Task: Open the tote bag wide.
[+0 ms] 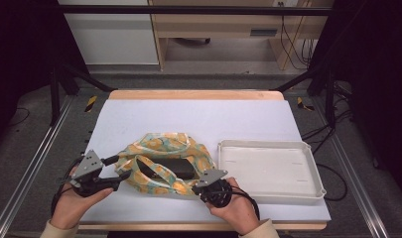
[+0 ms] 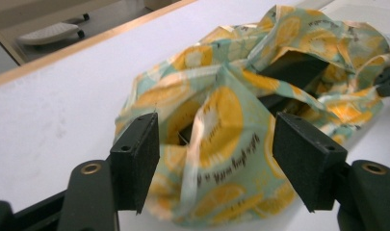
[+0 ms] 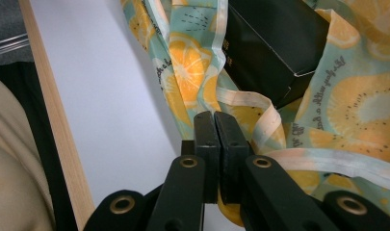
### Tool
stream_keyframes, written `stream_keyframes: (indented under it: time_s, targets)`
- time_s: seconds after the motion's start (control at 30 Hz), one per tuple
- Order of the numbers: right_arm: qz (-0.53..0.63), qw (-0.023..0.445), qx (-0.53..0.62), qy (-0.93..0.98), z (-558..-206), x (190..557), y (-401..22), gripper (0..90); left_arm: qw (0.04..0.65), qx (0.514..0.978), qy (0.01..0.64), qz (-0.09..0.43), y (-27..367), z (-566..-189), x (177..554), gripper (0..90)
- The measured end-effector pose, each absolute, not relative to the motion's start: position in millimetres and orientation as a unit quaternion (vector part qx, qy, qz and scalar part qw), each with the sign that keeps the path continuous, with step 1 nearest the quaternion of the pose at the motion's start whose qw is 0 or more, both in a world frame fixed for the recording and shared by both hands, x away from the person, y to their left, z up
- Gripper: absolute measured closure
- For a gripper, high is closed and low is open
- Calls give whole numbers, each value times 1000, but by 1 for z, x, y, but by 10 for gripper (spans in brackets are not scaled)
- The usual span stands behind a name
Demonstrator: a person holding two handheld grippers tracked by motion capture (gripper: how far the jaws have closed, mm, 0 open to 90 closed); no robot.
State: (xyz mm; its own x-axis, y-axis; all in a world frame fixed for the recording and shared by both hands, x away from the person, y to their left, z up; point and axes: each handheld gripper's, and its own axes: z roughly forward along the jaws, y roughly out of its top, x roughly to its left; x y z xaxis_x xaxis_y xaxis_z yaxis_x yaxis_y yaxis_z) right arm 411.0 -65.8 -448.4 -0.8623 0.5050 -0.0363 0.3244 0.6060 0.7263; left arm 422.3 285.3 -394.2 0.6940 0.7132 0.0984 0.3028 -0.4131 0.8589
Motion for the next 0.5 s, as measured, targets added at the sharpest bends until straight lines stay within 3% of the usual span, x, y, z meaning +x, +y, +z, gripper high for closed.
stream_keyframes:
  time_s: [0.2, 0.4, 0.43, 0.47, 0.5]
  targets:
    - [378, 120, 232, 888, -448, 411, -66, 892, 428, 829, 287, 218, 262, -387, 444, 346]
    - [381, 120, 233, 887, -447, 411, -67, 891, 420, 843, 270, 201, 258, -393, 441, 622]
    - [380, 119, 232, 887, -447, 411, -67, 890, 419, 845, 268, 195, 260, -396, 436, 622]
    - [380, 117, 232, 888, -448, 410, -66, 887, 420, 848, 266, 183, 263, -402, 429, 730]
    - [380, 117, 231, 888, -448, 410, -66, 886, 419, 851, 263, 178, 265, -407, 425, 762]
